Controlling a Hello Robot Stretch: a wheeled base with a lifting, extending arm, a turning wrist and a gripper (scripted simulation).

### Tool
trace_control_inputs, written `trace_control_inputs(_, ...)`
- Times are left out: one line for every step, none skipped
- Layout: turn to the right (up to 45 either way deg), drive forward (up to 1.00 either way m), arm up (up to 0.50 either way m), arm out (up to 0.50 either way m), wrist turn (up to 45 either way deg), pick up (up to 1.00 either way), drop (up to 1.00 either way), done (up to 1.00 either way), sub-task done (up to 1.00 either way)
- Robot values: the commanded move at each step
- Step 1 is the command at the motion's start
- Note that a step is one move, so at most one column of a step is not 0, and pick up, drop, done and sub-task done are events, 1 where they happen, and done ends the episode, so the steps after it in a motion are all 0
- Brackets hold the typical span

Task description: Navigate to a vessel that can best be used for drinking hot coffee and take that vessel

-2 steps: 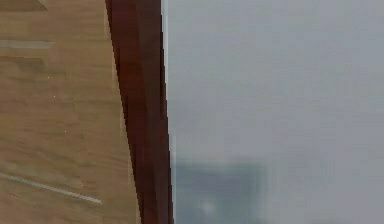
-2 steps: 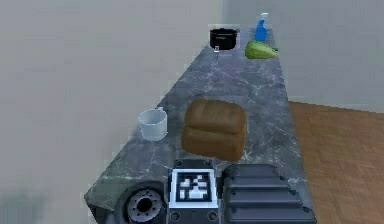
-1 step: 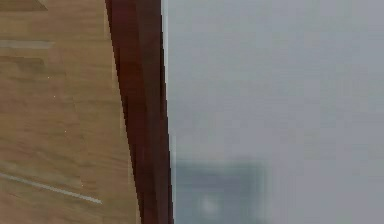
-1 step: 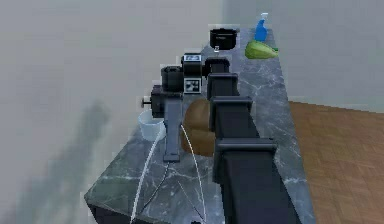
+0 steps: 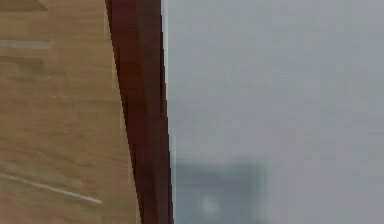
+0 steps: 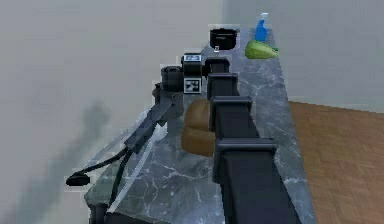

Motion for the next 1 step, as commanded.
trace_control_inputs(0.0,0.00,0.00,0.00,45.0,0.00,0.00,0.00,0.00)
